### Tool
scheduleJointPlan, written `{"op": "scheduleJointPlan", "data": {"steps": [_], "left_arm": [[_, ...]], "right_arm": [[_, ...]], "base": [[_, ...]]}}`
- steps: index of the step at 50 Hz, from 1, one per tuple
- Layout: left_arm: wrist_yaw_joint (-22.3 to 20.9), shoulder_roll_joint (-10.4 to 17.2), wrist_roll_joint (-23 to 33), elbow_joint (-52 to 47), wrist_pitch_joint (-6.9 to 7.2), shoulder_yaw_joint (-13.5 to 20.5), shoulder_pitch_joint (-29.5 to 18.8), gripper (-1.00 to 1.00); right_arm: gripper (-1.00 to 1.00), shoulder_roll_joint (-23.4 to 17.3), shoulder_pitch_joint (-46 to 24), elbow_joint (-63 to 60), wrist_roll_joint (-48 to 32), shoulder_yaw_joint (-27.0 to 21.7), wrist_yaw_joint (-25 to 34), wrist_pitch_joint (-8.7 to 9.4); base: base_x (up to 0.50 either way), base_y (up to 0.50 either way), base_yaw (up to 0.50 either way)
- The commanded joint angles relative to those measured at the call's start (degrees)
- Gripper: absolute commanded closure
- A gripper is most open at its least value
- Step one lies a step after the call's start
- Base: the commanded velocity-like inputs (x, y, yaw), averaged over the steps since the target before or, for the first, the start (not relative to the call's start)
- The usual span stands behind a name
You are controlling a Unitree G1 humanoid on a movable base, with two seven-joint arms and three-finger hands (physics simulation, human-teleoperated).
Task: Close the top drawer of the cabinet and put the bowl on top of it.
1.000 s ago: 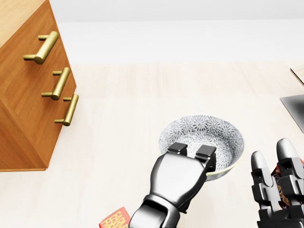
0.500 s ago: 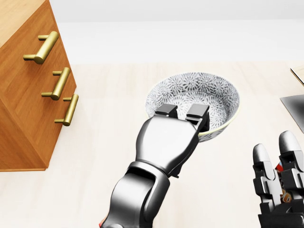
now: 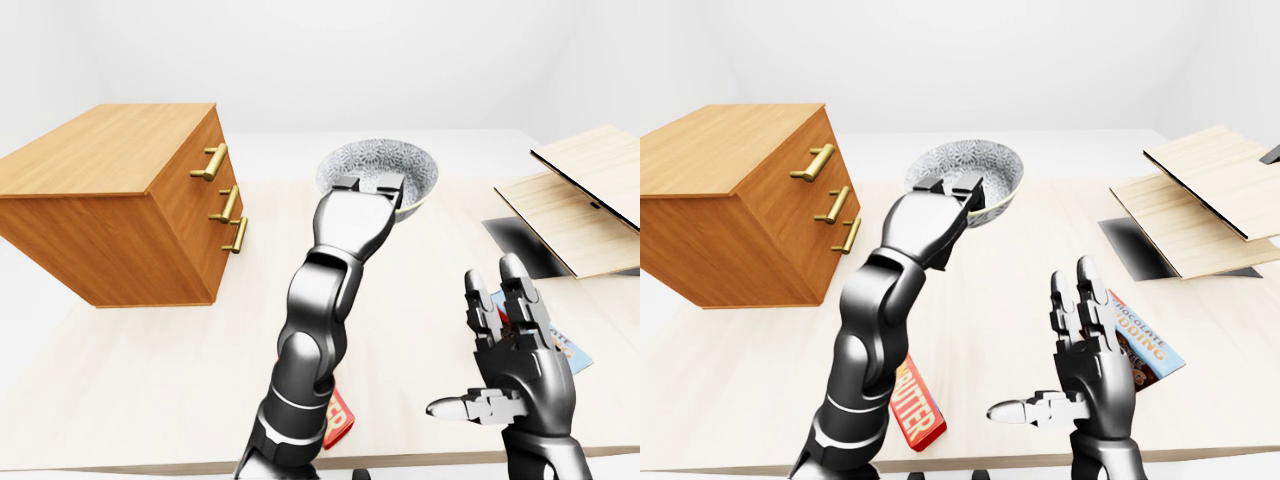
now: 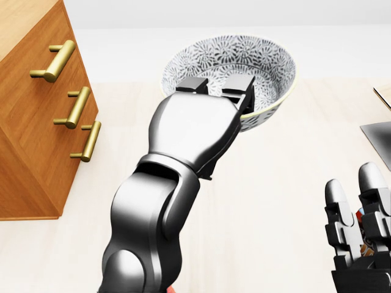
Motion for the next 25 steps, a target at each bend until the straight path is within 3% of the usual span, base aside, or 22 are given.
{"op": "scheduleJointPlan", "data": {"steps": [1, 3, 5, 12, 25], "left_arm": [[-3.9, 0.9, 1.0, -2.0, 0.00, 3.5, -7.3, 1.00], [-3.9, 1.0, 0.9, -2.0, 0.00, 3.5, -7.3, 1.00], [-3.9, 1.4, 1.0, -2.3, 0.00, 5.0, -10.3, 1.00], [-3.9, 5.8, 0.2, -1.1, 0.00, 8.3, -16.6, 1.00], [-3.9, 12.8, -5.2, 2.6, 0.00, 11.5, -20.7, 1.00]], "right_arm": [[-1.00, -0.2, -0.3, -0.2, -0.2, 0.3, -0.4, 0.00], [-1.00, -0.2, -0.3, -0.2, -0.2, 0.3, -0.4, 0.00], [-1.00, -0.3, -0.6, -0.1, -0.8, 0.7, -0.7, 0.00], [-1.00, -0.7, 0.2, -0.2, -1.3, 2.0, -1.1, 0.00], [-1.00, -1.6, 1.0, 0.2, -1.4, 3.3, -1.8, 0.00]], "base": [[0.00, 0.00, 0.00], [0.00, 0.00, 0.00], [0.00, 0.00, 0.00], [0.00, 0.00, 0.00], [0.00, 0.00, 0.00]]}}
